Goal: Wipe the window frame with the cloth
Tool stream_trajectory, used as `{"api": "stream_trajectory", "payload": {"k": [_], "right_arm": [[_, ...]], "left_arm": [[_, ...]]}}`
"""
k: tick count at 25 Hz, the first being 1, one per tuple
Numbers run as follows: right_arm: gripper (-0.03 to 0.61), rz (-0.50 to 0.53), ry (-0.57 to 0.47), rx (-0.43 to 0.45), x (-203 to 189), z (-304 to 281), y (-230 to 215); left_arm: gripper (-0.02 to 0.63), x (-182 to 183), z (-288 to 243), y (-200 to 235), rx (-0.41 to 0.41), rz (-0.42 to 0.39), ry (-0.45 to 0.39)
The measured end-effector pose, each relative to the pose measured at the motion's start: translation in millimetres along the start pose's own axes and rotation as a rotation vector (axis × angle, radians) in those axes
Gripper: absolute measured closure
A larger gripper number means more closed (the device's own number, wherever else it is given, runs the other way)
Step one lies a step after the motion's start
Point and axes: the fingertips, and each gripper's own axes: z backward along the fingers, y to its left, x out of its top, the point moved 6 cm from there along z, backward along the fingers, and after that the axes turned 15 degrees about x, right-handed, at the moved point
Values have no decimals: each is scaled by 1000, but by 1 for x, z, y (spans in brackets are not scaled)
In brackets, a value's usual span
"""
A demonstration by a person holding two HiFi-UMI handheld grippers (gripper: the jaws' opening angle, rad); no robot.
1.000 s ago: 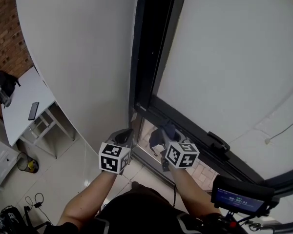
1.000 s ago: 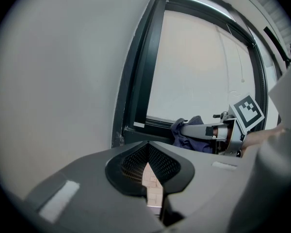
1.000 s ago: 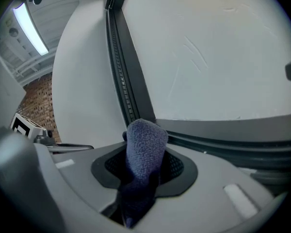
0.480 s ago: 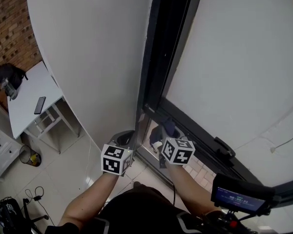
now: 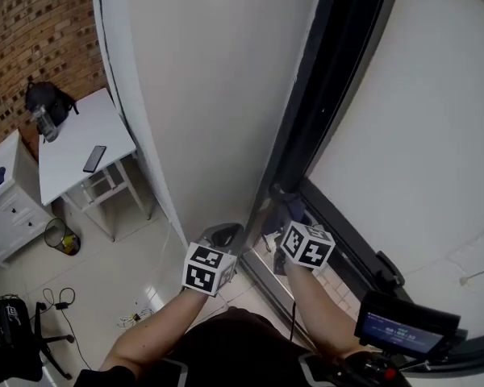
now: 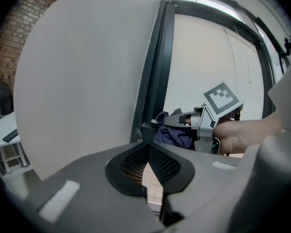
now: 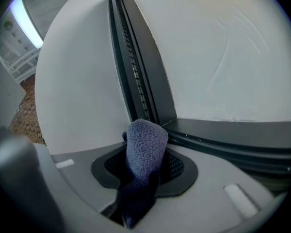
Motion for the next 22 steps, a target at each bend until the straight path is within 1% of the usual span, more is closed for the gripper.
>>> {"api": "stream_trajectory", "payload": {"k": [4, 6, 9, 12, 22], "right_arm": [[443, 1, 9, 1, 18, -6, 18], [443, -1, 5, -6, 20, -9, 21], [443, -5, -6, -13, 18, -15, 19], [443, -5, -18, -11, 14, -16, 20], [443, -10, -19, 17, 11, -21, 17]], "left_arm": [[620, 16, 17, 14, 35, 19, -19], [620, 17, 20, 19, 42, 21, -22], [620, 13, 16, 18, 16, 15, -9], [620, 10, 15, 14, -7, 1, -14], [620, 9, 15, 12, -10, -7, -8]]}}
